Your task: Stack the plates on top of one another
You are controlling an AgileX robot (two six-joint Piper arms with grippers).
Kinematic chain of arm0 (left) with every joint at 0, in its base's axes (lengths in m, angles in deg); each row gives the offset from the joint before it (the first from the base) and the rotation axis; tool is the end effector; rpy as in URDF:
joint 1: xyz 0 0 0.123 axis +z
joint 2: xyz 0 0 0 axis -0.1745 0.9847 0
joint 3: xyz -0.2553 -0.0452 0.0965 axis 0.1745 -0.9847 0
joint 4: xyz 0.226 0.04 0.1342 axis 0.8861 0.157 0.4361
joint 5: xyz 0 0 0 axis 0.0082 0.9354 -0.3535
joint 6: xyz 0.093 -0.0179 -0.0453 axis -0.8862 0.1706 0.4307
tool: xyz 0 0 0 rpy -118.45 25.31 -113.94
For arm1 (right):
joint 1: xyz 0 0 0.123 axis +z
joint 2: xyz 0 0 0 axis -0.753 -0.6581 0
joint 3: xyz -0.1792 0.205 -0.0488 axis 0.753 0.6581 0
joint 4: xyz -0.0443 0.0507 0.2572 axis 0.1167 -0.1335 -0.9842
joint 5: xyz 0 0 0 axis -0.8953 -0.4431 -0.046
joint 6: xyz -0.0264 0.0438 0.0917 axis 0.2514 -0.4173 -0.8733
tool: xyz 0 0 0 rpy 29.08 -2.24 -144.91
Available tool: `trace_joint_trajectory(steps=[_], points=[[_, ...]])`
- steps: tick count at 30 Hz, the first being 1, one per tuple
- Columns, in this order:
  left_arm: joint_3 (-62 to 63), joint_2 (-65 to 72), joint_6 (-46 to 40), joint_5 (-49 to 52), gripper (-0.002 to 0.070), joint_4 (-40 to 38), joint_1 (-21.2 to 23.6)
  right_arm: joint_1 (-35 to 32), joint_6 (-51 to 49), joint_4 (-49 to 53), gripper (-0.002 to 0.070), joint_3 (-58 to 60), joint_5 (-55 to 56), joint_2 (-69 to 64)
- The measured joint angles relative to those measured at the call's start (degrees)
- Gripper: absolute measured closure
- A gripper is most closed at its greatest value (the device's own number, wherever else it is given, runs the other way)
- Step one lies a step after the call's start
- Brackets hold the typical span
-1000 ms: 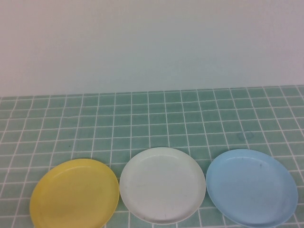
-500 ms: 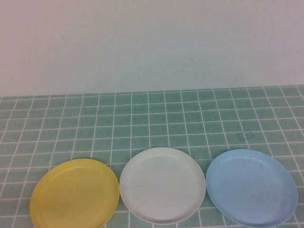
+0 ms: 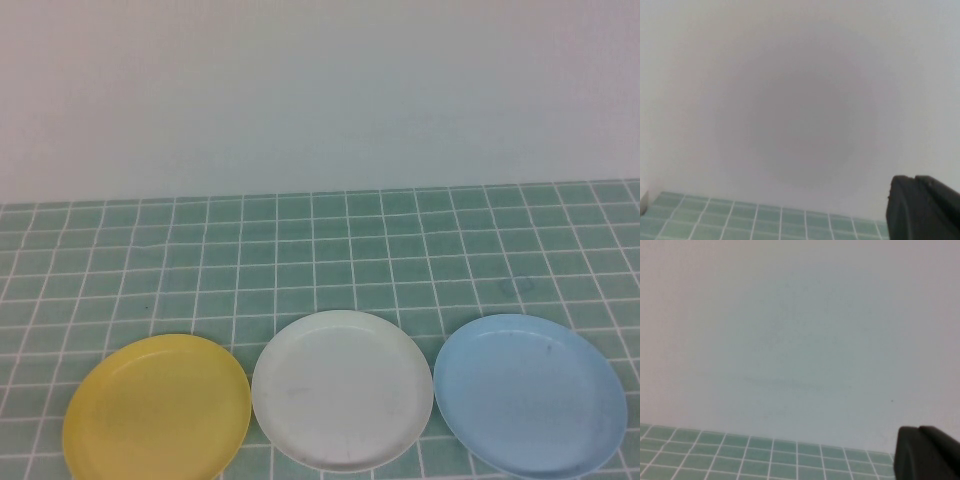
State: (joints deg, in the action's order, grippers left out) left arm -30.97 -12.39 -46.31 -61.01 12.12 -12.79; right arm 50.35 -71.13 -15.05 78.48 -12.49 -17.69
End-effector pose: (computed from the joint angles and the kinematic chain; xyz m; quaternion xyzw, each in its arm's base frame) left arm 0.0887 -0.0022 0.2392 -0.0106 0.6226 -0.0353 0.7817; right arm 0.0918 0.0024 0.2181 -0.0575 0.6353 -0.0493 0.7685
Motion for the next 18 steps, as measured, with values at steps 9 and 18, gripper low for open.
trace_joint_trajectory(steps=[9, 18], points=[[5.0, 0.0, 0.6, -0.4, 0.0676, 0.1, 0.0, 0.0, -0.1, 0.0, 0.0678, -3.7, 0.6, 0.0], [5.2, 0.0, 0.6, -8.5, 0.0676, -0.3, 0.0, 0.0, -0.1, 0.0, 0.0678, -5.6, 0.7, 0.0]])
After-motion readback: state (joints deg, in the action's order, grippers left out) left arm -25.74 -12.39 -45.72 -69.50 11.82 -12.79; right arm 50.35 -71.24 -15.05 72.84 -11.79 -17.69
